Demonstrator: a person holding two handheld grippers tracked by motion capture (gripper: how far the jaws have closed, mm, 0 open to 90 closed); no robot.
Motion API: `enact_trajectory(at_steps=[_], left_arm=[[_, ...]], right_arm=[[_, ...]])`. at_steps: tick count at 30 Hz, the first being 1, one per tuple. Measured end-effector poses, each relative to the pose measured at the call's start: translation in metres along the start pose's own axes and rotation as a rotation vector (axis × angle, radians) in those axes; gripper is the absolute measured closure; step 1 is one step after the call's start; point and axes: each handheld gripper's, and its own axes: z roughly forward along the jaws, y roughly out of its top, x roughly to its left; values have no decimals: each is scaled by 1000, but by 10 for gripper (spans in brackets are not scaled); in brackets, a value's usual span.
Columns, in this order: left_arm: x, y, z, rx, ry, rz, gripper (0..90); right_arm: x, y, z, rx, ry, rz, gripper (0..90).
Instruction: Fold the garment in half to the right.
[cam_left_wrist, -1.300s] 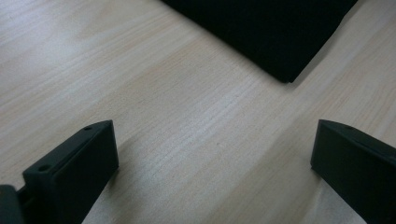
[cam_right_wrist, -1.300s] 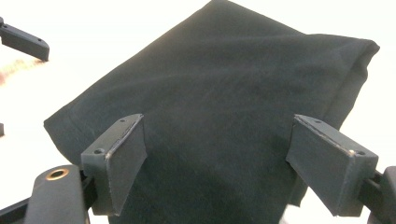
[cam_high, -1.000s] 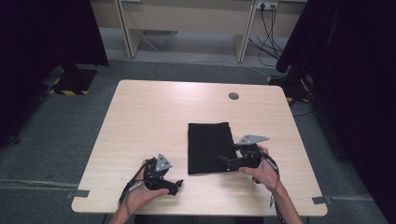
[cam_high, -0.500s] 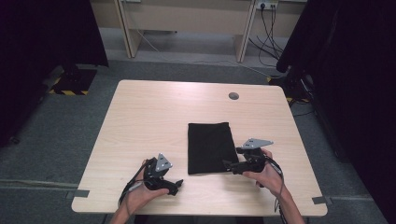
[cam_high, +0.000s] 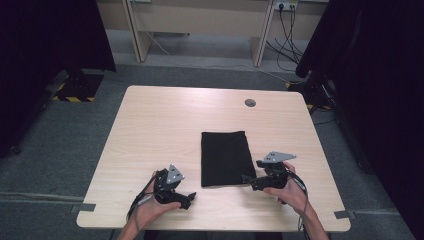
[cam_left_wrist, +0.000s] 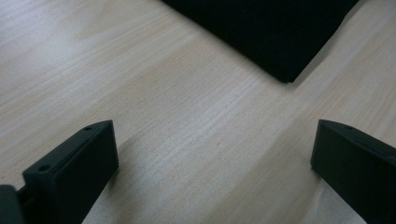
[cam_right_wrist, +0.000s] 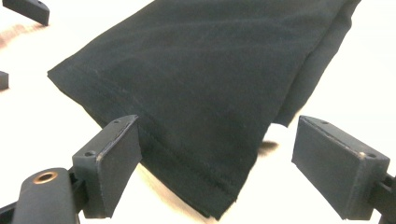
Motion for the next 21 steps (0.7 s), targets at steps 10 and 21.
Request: enact_trajectory(at_steps=[10, 21], left_arm=[[0, -1, -2, 2, 4, -2, 0], [-1, -2, -2, 1, 5, -4, 0]], right_arm=[[-2, -11, -6, 15, -20, 10, 160], [-5, -24, -16, 23, -41, 19, 160]])
